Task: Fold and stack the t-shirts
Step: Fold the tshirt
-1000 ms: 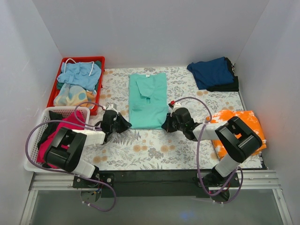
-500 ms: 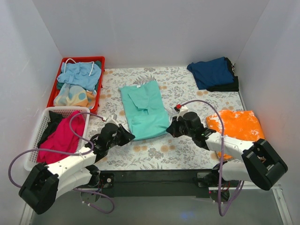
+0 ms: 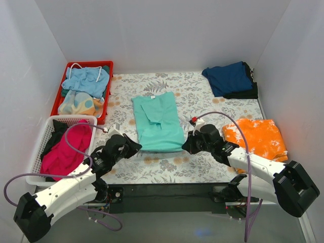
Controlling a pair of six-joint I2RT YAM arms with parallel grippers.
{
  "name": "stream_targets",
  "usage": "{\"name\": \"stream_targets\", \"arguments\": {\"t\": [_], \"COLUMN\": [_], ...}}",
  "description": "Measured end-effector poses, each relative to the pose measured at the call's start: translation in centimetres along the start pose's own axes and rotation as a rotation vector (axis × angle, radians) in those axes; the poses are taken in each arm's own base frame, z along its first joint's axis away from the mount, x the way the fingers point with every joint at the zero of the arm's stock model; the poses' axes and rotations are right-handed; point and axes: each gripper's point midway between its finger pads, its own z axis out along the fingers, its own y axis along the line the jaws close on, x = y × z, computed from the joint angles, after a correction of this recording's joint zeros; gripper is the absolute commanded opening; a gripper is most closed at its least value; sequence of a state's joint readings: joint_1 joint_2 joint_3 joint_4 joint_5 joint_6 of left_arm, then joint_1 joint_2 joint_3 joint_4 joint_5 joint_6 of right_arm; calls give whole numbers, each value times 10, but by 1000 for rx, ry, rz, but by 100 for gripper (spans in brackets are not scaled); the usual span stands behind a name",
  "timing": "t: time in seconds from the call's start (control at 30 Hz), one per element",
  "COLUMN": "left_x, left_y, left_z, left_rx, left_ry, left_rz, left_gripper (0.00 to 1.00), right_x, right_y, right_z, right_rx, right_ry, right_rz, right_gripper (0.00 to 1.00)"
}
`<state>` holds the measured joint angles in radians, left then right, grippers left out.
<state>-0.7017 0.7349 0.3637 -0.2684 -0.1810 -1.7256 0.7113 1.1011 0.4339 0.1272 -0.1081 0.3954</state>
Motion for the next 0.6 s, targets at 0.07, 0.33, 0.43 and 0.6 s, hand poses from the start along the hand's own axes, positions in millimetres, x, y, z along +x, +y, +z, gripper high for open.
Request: {"name": "stream_targets", "arguments": {"t": [0.07,0.33,0.43,0.6], "left_x": [-5,12,15,7], "left_y": [-3,29,33,27], "left_z": [-2,6,5,3], "left_rx": [-8,-168,-187,-191], "left_ry": [-14,42,53,31], "left_rz": [-8,-31,-37,-35], "left_gripper": [0,0,0,0], "right_x": [3,11,16,5], "right_y": [0,1,1,6], "right_z": [0,9,7,4], "right_rx": [6,28,29,28], "right_ry": [29,135,156,143], "right_rz": [7,52,65,68], "right_gripper": [1,1,1,1]}}
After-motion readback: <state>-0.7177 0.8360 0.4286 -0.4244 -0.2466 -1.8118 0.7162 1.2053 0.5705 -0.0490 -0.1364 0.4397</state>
